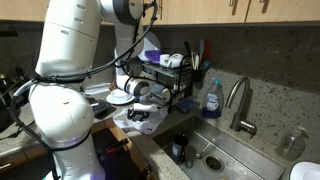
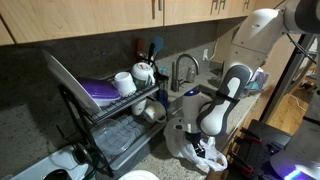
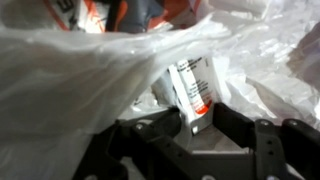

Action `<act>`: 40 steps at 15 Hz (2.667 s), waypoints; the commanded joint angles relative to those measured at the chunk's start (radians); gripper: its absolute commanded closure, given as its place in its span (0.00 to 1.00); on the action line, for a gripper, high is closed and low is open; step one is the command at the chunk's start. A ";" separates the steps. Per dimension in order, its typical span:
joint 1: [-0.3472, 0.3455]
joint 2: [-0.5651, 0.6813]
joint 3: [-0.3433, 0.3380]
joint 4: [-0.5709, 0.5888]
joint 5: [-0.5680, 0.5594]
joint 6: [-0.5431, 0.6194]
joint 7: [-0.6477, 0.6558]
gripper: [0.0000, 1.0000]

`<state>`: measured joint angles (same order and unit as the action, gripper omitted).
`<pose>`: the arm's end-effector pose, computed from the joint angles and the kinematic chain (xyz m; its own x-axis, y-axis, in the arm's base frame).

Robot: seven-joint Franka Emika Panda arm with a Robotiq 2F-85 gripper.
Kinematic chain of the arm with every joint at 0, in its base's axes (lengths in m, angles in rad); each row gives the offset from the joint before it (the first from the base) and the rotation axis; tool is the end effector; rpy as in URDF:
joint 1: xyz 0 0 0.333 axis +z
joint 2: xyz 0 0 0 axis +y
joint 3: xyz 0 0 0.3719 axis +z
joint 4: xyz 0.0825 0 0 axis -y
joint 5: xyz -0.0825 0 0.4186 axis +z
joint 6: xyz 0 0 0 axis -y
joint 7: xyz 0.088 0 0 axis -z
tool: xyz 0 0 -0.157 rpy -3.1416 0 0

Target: Take the white object out of the plastic bag and put it on the gray plate

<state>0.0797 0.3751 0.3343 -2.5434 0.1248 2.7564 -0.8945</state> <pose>0.4079 0.1963 0.0996 0.3861 0.9223 0.0178 0.9022 -0.3735 -0.2158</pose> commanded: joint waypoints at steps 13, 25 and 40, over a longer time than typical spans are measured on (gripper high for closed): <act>0.040 -0.157 -0.027 -0.061 -0.223 -0.008 0.236 0.95; 0.079 -0.165 -0.043 -0.074 -0.327 -0.024 0.308 0.97; 0.113 -0.295 -0.053 -0.123 -0.329 -0.045 0.388 0.98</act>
<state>0.1826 0.0723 0.3016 -2.6553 -0.1911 2.7201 -0.5229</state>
